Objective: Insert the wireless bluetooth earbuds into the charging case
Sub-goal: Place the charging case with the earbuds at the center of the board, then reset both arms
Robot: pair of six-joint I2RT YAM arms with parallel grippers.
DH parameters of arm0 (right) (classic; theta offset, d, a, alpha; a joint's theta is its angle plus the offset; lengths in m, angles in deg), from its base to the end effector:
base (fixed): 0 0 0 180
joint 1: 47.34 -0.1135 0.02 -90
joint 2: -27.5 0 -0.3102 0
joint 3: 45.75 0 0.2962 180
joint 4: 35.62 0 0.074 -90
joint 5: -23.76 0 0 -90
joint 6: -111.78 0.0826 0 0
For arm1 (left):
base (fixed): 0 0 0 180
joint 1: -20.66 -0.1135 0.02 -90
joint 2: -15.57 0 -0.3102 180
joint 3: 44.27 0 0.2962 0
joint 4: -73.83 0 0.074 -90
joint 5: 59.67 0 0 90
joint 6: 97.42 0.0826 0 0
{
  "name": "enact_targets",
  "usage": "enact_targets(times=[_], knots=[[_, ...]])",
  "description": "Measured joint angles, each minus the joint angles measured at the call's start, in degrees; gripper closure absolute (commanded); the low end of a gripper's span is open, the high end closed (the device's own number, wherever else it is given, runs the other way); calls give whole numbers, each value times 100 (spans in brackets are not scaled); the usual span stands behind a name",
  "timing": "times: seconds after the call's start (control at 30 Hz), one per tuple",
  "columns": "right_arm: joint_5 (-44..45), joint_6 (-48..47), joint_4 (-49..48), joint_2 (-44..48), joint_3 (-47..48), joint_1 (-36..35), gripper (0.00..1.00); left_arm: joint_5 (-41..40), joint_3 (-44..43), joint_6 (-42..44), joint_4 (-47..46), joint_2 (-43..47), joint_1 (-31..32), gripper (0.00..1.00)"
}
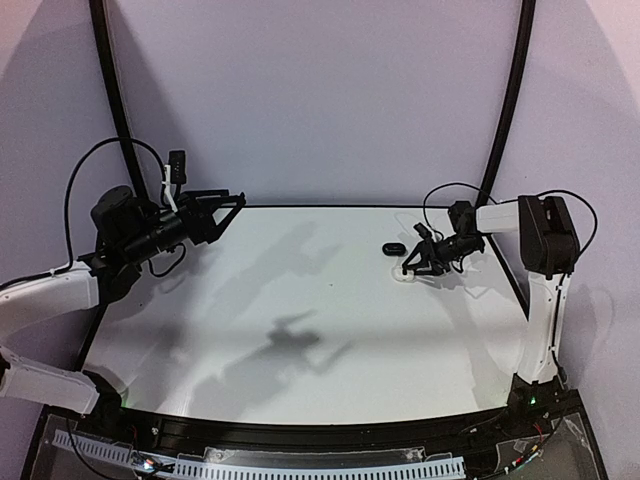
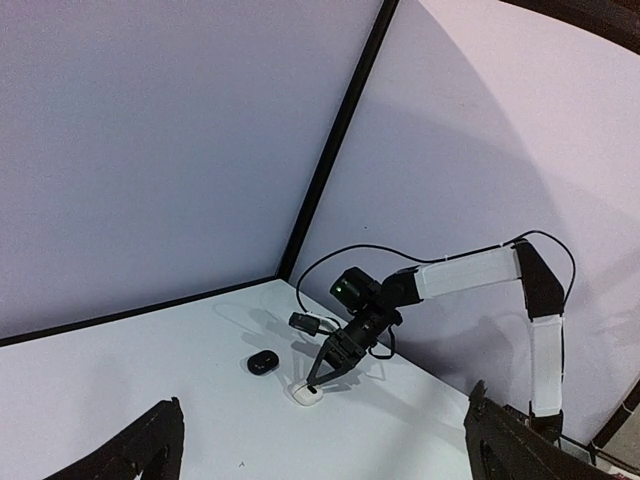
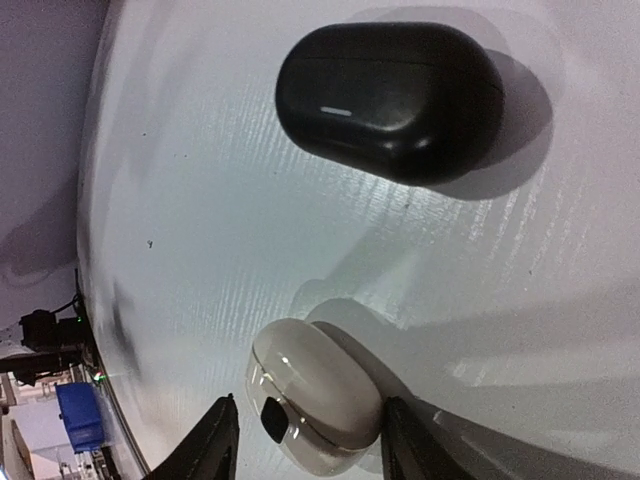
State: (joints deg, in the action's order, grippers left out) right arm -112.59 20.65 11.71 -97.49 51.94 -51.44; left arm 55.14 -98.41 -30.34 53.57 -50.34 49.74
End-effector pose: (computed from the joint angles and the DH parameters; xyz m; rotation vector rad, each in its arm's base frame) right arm 0.4903 0.0951 0.1055 -0.2762 2.6634 1.1533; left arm 0.2722 -0.1910 0.3583 0.4555 1.4536 -1.0426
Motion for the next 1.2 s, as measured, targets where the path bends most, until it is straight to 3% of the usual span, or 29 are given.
enact_targets(times=[0.97,1.2], knots=[[133,31,210,-144,442,-275,42,61,0,-4,-105,-66,-37,1],[798,269,177,-33,555,-269,38,-13,0,70,-90,-66,-37,1]])
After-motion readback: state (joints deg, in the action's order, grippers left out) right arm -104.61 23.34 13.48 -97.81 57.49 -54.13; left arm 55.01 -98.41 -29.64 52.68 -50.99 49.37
